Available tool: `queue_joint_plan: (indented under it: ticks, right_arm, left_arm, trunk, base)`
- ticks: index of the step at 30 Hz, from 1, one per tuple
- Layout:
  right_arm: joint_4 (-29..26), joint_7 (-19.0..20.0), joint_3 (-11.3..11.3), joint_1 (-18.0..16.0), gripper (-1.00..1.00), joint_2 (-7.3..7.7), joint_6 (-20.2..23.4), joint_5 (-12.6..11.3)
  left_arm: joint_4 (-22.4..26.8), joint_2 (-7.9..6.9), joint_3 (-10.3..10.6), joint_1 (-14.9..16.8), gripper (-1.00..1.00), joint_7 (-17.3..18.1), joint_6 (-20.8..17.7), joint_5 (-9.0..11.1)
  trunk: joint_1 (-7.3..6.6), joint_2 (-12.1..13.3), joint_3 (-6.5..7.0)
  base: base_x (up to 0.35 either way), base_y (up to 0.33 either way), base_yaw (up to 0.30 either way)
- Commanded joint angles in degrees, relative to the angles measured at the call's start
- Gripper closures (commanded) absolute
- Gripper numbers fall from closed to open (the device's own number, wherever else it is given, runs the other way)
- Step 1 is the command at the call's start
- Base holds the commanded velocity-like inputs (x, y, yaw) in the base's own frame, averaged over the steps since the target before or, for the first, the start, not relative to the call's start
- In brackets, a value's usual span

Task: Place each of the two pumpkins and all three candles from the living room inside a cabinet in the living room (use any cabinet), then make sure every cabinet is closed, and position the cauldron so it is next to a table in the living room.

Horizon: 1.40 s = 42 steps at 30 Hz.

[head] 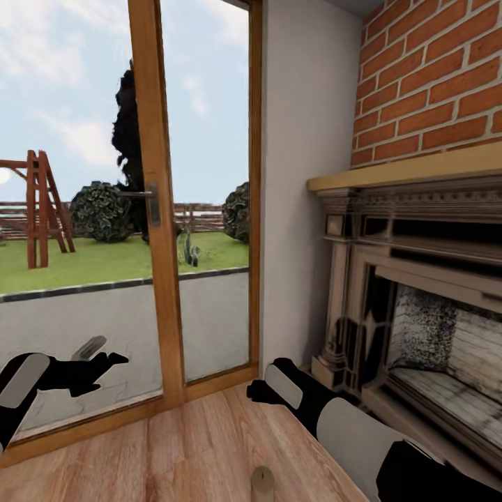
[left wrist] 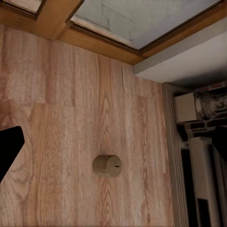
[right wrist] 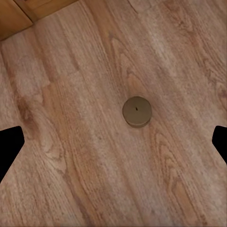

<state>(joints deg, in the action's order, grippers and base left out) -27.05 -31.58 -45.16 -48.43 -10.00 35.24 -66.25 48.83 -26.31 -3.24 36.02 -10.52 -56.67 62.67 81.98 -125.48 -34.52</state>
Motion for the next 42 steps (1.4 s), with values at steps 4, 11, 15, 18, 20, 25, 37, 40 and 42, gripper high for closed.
queue_joint_plan:
  ticks: [4, 11, 15, 18, 20, 25, 37, 40, 42]
  right_arm:
    - [-0.1, -0.4, -0.3, -0.1, -1.00, 0.00, 0.1, -0.4]
    - [-0.3, -0.3, -0.3, -0.1, -1.00, 0.00, 0.1, -0.2]
    - [-0.6, -0.3, -0.3, -0.1, -1.00, 0.00, 0.0, -0.1]
    - [-0.7, -0.1, -0.4, -0.1, -1.00, 0.00, 0.0, 0.1]
    - [-1.1, 0.3, -0.7, -0.1, -1.00, 0.00, -0.1, 0.2]
    - [-1.4, 0.5, -3.0, -0.1, -1.00, 0.00, -0.2, 0.3]
    - [-1.5, 0.1, -3.3, -0.1, -1.00, 0.00, -0.6, 0.3]
    - [-1.6, 0.3, -3.2, -0.1, -1.00, 0.00, -0.4, 0.0]
    - [-1.6, 1.4, -3.1, -0.1, -1.00, 0.00, -0.3, -0.3]
  left_arm:
    - [0.1, -0.03, -0.1, 0.0, -1.00, -0.6, -0.2, 1.5]
    - [0.1, -0.95, -0.1, 0.0, -1.00, -0.6, -0.2, 5.5]
    - [0.1, -1.15, -0.1, 0.0, -1.00, -0.6, -0.2, 5.9]
    - [0.1, -1.18, -0.1, 0.0, -1.00, -0.6, -0.2, 5.9]
    - [0.1, -1.19, 0.0, 0.0, -1.00, -0.6, -0.2, 6.0]
    - [0.1, -1.18, 0.0, 0.0, -1.00, -0.6, -0.2, 6.0]
    - [-1.3, -1.11, 0.0, 0.0, -1.00, -0.6, -0.2, 6.0]
    - [-1.4, -1.11, 0.0, 0.0, -1.00, -0.6, -0.2, 6.0]
    - [-1.4, -1.08, 0.0, 0.0, -1.00, -0.6, -0.2, 6.0]
  trunk:
    - [0.21, -0.4, -0.25]
    - [1.75, -3.2, -1.51]
    - [2.63, -4.9, -2.23]
    - [3.29, -6.1, -2.77]
    - [3.73, -6.9, -3.13]
    - [4.82, -8.9, -4.02]
    - [7.46, -13.7, -6.18]
    - [8.12, -14.9, -6.74]
    - [8.56, -15.7, -7.22]
  base:
    - [0.001, 0.001, 0.000]
    - [0.000, 0.000, 0.000]
    - [0.000, 0.000, 0.000]
    - [0.000, 0.000, 0.000]
    - [0.000, 0.000, 0.000]
    - [0.000, 0.000, 0.000]
    - [0.000, 0.000, 0.000]
    - [0.000, 0.000, 0.000]
    - [0.000, 0.000, 0.000]
